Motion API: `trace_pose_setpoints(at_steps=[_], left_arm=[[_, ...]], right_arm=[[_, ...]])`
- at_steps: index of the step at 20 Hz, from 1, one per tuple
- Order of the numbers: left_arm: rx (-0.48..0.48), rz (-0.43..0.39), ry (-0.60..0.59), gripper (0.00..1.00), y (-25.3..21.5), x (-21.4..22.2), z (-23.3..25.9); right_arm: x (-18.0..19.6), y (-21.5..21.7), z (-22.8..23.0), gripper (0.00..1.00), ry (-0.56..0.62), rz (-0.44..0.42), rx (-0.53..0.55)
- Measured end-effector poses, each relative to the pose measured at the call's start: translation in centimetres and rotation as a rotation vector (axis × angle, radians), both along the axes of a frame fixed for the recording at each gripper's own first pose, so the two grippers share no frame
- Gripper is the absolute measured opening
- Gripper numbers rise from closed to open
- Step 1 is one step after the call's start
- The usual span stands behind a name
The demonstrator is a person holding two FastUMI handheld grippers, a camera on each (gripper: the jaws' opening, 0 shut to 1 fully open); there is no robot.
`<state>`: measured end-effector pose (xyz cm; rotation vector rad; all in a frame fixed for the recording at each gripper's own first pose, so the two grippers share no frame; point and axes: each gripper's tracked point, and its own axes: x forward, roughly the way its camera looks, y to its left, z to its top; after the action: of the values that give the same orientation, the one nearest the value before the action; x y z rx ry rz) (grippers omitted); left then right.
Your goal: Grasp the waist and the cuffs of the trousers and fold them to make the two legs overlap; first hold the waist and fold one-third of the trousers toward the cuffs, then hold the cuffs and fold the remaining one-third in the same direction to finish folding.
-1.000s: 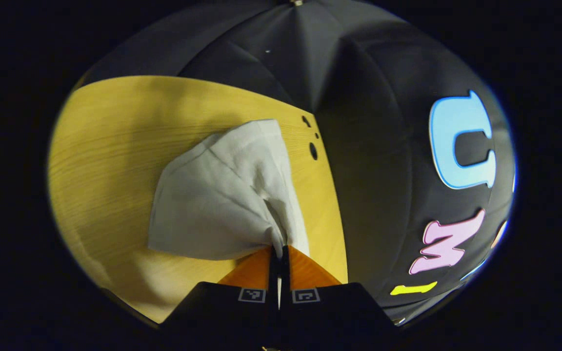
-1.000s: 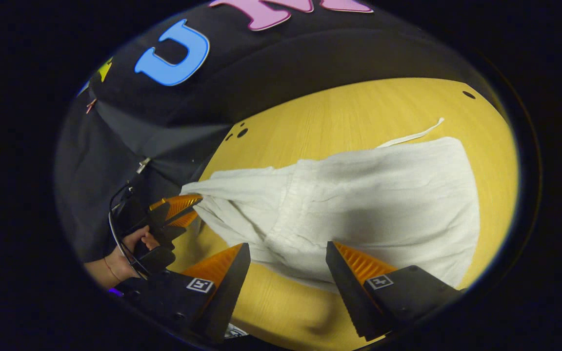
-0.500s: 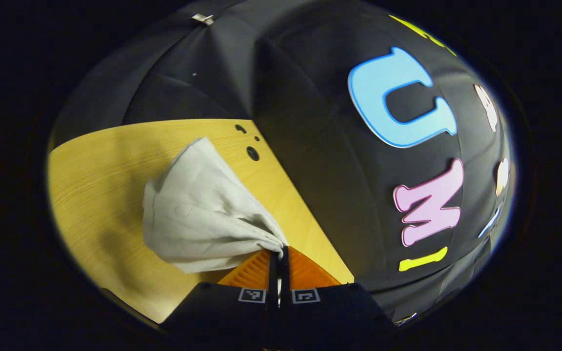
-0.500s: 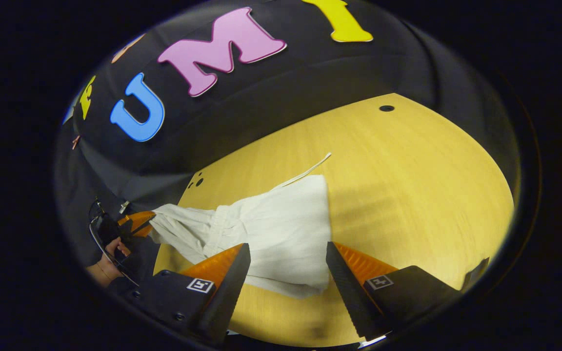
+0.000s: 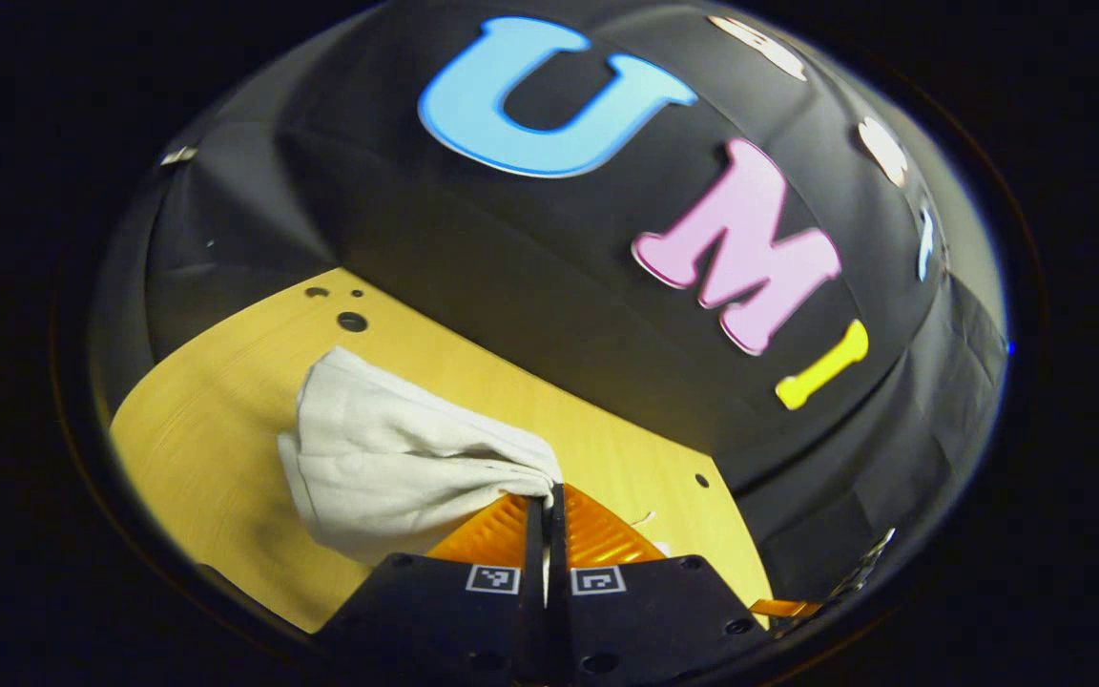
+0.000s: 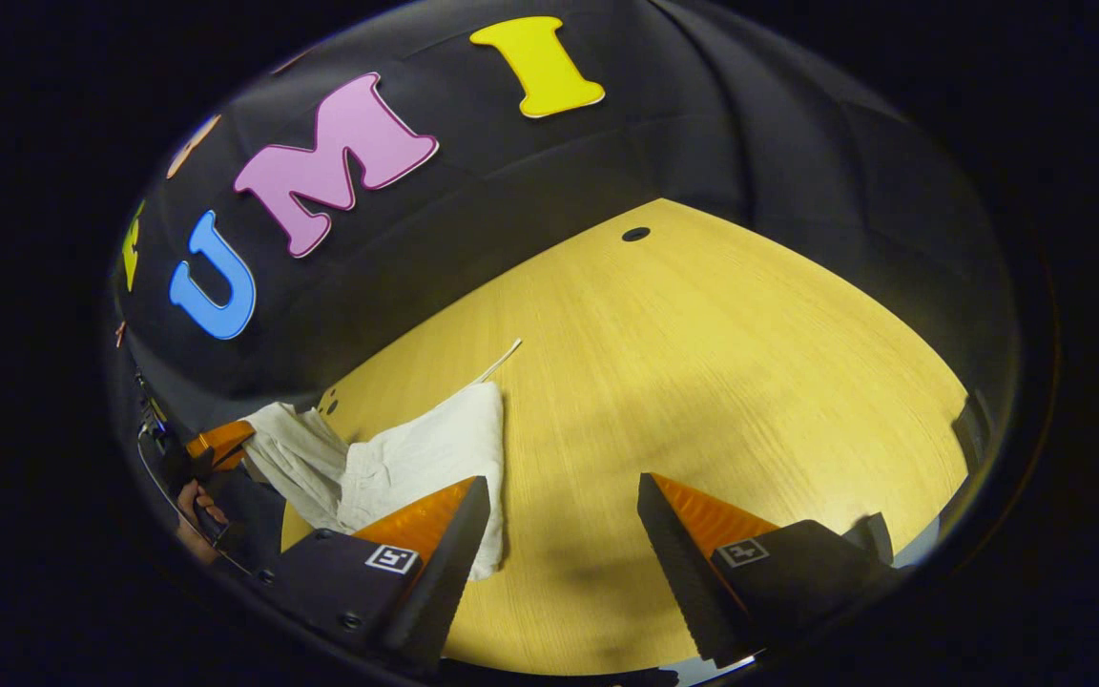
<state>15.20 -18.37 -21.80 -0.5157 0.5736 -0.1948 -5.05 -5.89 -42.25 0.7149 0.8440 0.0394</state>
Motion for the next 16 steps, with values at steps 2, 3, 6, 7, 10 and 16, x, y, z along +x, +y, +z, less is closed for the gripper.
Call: trace_pose_setpoints(at_steps=[2, 3, 6, 7, 10, 16], left_arm=[[0.048, -0.067, -0.009, 0.05, -2.9, 0.0, -0.3], [0.073, -0.101, -0.011, 0.05, -4.2, -0.1, -0.3], [0.143, -0.180, 0.002, 0.05, -7.9, -0.9, -1.6], [0.151, -0.201, 0.010, 0.05, -8.8, -0.9, -2.0], [0.152, -0.280, 0.047, 0.08, -12.2, -2.1, -3.8], [0.223, -0.375, 0.118, 0.10, -15.1, -3.8, -7.8]], right_arm=[[-0.1, -1.1, 0.0, 0.97, -0.004, -0.012, 0.002], [-0.2, -1.4, 0.1, 0.97, -0.007, -0.020, 0.007], [-0.5, -2.0, 0.0, 0.97, -0.009, -0.030, 0.029], [-0.5, -2.1, -0.1, 0.97, -0.009, -0.032, 0.033], [-0.7, -2.2, -0.2, 0.97, -0.002, -0.044, 0.050], [-0.7, -2.8, -0.7, 0.97, 0.009, -0.052, 0.054]])
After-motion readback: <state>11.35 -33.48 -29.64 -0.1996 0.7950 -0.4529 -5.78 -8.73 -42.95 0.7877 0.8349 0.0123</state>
